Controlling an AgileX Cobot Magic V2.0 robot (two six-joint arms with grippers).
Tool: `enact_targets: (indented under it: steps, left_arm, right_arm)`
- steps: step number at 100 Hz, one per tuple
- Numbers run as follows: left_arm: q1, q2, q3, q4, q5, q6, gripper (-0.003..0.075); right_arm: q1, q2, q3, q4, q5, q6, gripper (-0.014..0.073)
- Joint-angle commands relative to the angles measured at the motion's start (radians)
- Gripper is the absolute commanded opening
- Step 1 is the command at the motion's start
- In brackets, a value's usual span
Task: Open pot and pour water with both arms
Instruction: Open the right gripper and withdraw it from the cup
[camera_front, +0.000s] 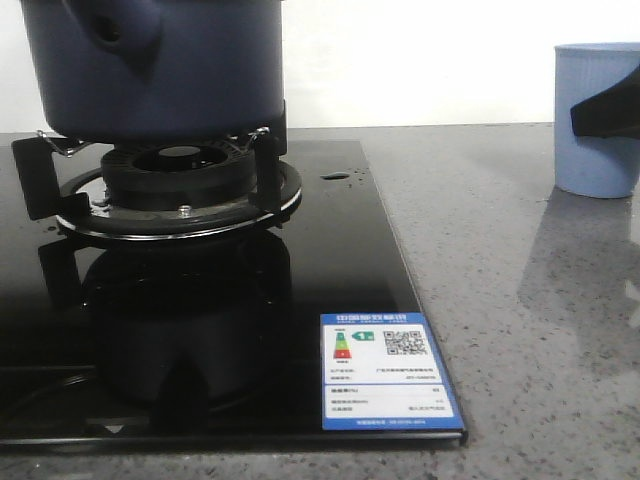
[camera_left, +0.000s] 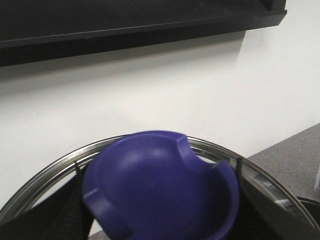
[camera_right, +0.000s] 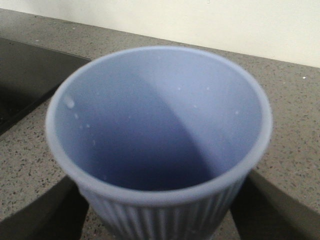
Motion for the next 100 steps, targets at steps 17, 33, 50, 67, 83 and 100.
enact_targets:
  steps: [17, 33, 50, 67, 83, 100]
  left_arm:
    - [0.000, -0.036, -0.040, -0.079, 0.023, -0.011, 0.0369]
    - [0.000, -0.036, -0.040, -0.079, 0.023, -0.011, 0.0369]
    - [0.000, -0.036, -0.040, -0.079, 0.023, -0.011, 0.0369]
    - [0.000, -0.036, -0.040, -0.081, 0.023, -0.011, 0.0369]
    - [0.000, -0.036, -0.040, -0.083, 0.025, -0.011, 0.0369]
    - [0.000, -0.036, -0.040, -0.095, 0.037, -0.011, 0.0369]
  right_arm:
    - [-0.001, -0.026, -0.024, 0.035, -0.051, -0.008, 0.0356]
    - [-0.001, -0.026, -0.016, 0.035, -0.049, -0.004, 0.0470]
    - [-0.001, -0.039, -0.016, 0.035, -0.045, 0.055, 0.0582]
    - [-0.001, -0.077, -0.016, -0.027, -0.035, 0.144, 0.0590]
    - [-0.001, -0.125, -0.016, -0.123, 0.017, 0.220, 0.0590]
    - [-0.001, -0.178, -0.016, -0.283, 0.130, 0.360, 0.0590]
